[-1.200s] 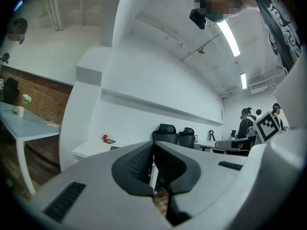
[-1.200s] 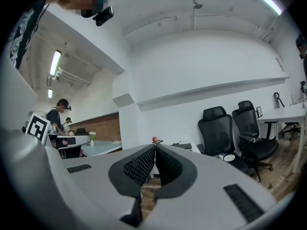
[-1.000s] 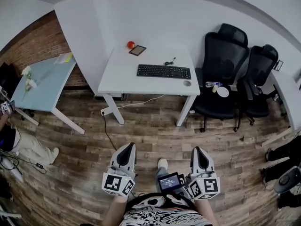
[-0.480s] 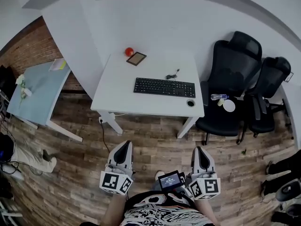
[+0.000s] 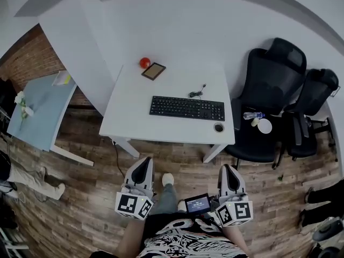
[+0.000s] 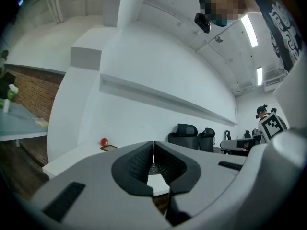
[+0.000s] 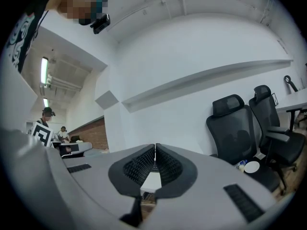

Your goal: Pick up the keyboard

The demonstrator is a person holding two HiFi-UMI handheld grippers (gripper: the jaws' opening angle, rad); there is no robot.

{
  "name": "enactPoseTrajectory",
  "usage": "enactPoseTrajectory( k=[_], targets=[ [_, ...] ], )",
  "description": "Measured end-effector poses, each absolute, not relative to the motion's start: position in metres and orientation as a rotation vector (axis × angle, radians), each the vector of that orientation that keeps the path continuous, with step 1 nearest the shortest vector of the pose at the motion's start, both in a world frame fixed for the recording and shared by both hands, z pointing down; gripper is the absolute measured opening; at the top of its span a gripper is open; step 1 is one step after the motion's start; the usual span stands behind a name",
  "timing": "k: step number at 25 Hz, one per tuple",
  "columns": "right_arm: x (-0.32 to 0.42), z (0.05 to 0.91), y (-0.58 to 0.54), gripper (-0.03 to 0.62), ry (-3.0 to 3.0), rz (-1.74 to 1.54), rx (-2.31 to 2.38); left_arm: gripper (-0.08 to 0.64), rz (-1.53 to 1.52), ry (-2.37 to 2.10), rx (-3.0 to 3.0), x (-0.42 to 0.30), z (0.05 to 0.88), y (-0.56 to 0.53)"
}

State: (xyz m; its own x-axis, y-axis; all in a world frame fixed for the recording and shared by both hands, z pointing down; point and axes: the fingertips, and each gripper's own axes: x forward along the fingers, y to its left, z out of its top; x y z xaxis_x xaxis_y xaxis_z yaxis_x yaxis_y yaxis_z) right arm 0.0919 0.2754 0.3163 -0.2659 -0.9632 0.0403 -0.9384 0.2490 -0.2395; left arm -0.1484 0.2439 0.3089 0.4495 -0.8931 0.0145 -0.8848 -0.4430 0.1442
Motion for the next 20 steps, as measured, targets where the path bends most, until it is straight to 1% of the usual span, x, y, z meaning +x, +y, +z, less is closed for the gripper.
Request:
enactPoseTrajectory(
  k=[9,20],
  targets=[
    [0.093,0.332,0.186,0.029,2.359,-0.402,-1.830,0.018,-0.078,-1.482,2.622,-0.126,0.320,0.137],
    [0.087,0.364,0.071,0.029,2.282,-0.596,-1.878,0.018,0.109,-1.359,2.720,-0.106,0.334,0.003]
  ],
)
